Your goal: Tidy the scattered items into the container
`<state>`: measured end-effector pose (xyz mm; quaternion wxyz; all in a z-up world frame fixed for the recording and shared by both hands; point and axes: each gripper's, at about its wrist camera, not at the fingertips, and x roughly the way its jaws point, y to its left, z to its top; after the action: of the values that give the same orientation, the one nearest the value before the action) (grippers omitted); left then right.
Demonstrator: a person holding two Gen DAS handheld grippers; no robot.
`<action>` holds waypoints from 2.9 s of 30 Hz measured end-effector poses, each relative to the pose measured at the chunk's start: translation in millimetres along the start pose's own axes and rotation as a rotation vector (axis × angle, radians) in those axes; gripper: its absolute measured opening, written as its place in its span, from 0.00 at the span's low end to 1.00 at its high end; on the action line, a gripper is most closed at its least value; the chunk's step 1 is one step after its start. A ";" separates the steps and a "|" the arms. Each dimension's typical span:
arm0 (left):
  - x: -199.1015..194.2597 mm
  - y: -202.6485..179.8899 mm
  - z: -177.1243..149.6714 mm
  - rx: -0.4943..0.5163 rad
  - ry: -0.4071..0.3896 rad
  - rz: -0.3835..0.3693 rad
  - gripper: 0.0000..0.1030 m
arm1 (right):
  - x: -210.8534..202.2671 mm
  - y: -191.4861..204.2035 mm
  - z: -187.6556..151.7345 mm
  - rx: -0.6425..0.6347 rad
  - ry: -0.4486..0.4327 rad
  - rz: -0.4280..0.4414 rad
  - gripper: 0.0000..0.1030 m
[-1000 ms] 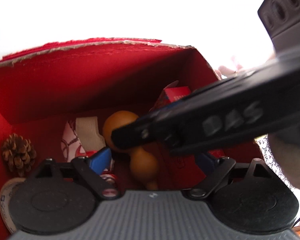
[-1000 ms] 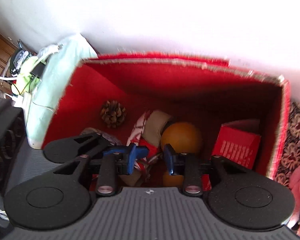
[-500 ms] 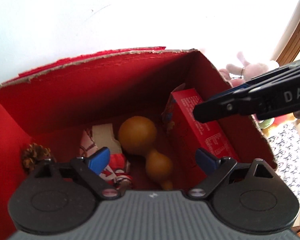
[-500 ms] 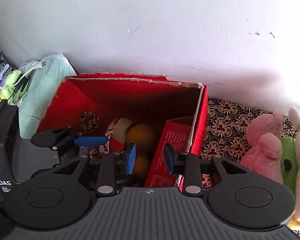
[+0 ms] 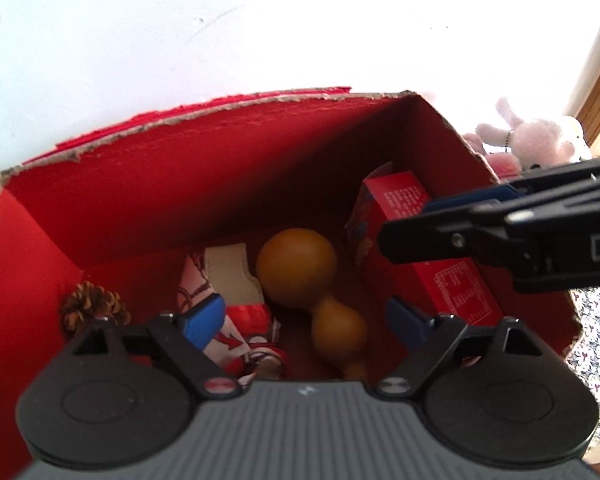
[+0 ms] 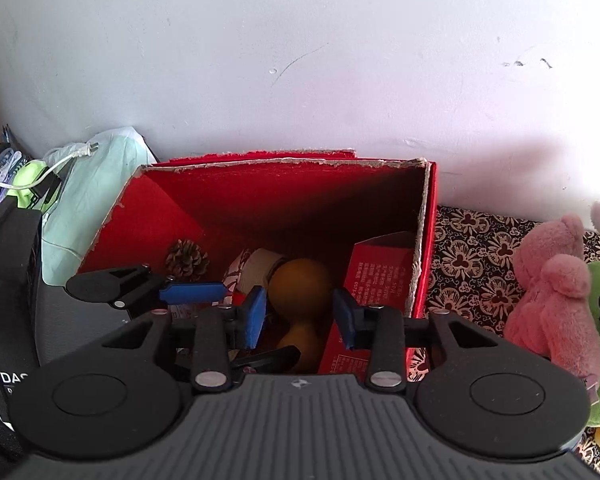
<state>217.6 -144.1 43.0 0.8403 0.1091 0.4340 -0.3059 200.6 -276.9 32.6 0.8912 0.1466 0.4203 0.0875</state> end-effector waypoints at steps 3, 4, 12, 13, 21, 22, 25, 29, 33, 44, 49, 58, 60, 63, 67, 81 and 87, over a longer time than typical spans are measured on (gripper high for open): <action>-0.1 -13.3 4.5 -0.001 -0.043 0.096 0.91 | -10.4 -5.0 -12.1 0.049 -0.074 0.024 0.39; -1.1 -15.9 3.9 0.001 -0.059 0.129 0.95 | -14.2 -7.0 -16.0 0.069 -0.097 0.033 0.39; -1.9 -14.7 4.3 -0.054 -0.100 0.239 0.99 | -34.4 -11.8 -44.8 0.136 -0.200 0.050 0.40; -0.5 -14.6 4.1 -0.069 -0.096 0.240 0.99 | -35.6 -11.5 -46.9 0.136 -0.208 0.046 0.40; 2.6 -24.8 -1.5 -0.070 -0.116 0.284 0.99 | -44.6 -3.8 -55.5 0.108 -0.212 0.007 0.41; 2.5 -25.6 -1.5 -0.066 -0.122 0.298 0.99 | -45.3 -4.1 -55.3 0.111 -0.212 0.010 0.41; 0.0 -25.3 -0.5 -0.065 -0.132 0.339 0.99 | -47.9 -5.7 -52.9 0.134 -0.210 0.022 0.42; -15.0 -22.2 0.0 -0.092 -0.172 0.372 0.99 | -57.0 -2.8 -57.5 0.133 -0.264 0.011 0.43; -31.2 -24.6 -3.8 -0.118 -0.213 0.418 1.00 | -66.1 3.0 -64.9 0.108 -0.323 -0.049 0.43; -65.7 -30.0 -26.1 -0.202 -0.244 0.519 1.00 | -71.1 15.0 -84.1 0.076 -0.350 -0.078 0.47; -75.6 -32.3 -33.3 -0.228 -0.252 0.551 1.00 | -70.2 18.5 -86.0 0.076 -0.341 -0.079 0.47; -88.1 -33.3 -45.2 -0.261 -0.217 0.475 1.00 | -72.4 29.6 -94.8 0.053 -0.335 -0.075 0.60; -88.8 -35.7 -47.8 -0.253 -0.213 0.477 1.00 | -73.3 31.8 -95.8 0.050 -0.342 -0.075 0.63; -90.1 -36.2 -50.7 -0.253 -0.198 0.475 1.00 | -72.0 33.1 -96.9 0.067 -0.344 -0.088 0.76; -91.5 -34.8 -53.3 -0.258 -0.187 0.477 1.00 | -71.1 32.5 -98.9 0.077 -0.339 -0.086 0.78; -112.8 -33.1 -54.5 -0.270 -0.172 0.513 1.00 | -85.7 43.4 -100.5 0.082 -0.342 -0.087 0.55; -117.1 -32.3 -52.7 -0.288 -0.125 0.484 1.00 | -91.5 49.7 -101.9 0.084 -0.353 -0.094 0.50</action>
<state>111.9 -96.8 107.3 0.9209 0.0701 0.3816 -0.0379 62.3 -236.5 53.9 0.9473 0.1769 0.2670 0.0012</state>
